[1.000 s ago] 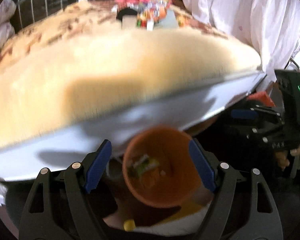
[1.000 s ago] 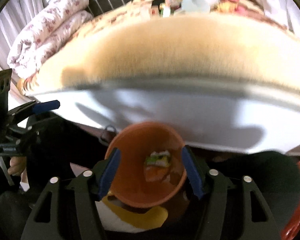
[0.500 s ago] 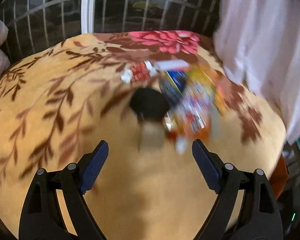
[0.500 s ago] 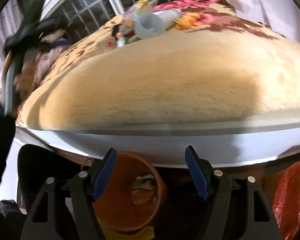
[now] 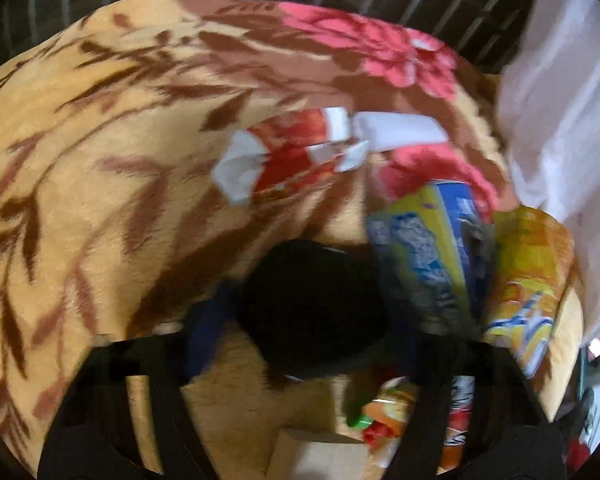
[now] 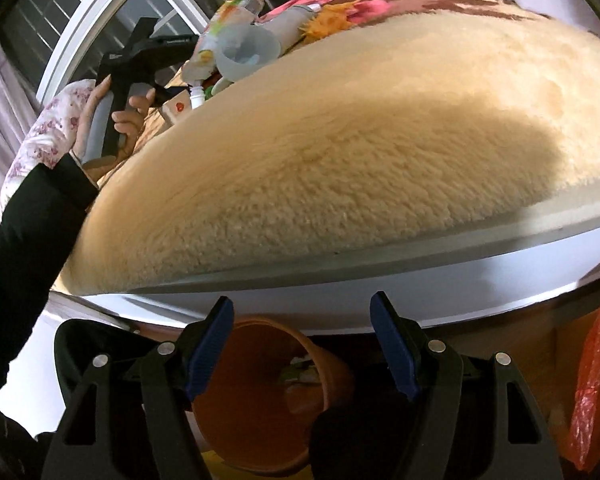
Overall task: Collect trash
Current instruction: 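Grasp the black item on the bed with the left tool, then grasp the orange juice pouch with the right tool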
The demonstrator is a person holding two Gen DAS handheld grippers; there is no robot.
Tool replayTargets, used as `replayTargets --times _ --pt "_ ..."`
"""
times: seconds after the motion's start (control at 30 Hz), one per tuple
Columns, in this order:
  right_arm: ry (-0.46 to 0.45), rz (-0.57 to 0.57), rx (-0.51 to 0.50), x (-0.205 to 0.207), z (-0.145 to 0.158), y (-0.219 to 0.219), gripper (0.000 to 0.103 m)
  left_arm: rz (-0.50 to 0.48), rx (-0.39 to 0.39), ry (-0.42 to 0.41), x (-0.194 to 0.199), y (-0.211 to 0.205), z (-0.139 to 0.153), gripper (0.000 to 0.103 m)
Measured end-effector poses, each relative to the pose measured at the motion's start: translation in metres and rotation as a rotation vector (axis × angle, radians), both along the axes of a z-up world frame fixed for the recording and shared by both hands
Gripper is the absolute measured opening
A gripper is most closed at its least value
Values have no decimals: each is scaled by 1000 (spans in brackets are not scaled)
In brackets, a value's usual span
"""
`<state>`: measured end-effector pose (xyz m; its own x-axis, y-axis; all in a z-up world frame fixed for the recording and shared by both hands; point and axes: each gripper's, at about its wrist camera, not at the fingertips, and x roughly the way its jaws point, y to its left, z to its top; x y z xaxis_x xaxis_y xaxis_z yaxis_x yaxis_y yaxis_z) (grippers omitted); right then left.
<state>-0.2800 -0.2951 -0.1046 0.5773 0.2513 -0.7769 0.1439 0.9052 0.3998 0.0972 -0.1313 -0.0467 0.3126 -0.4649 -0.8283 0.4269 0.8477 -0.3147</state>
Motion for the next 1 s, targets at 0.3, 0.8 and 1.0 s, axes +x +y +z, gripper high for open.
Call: replayTargets --times 0.3,0.8,1.0 --pt "-47 37 -125 -1 29 18 69 37 58 -156 -51 37 47 54" --pt "168 11 -26 14 99 12 78 192 172 -438 -232 157 66 54" --pt "16 -11 -76 29 158 21 79 228 131 -446 -244 172 61 54"
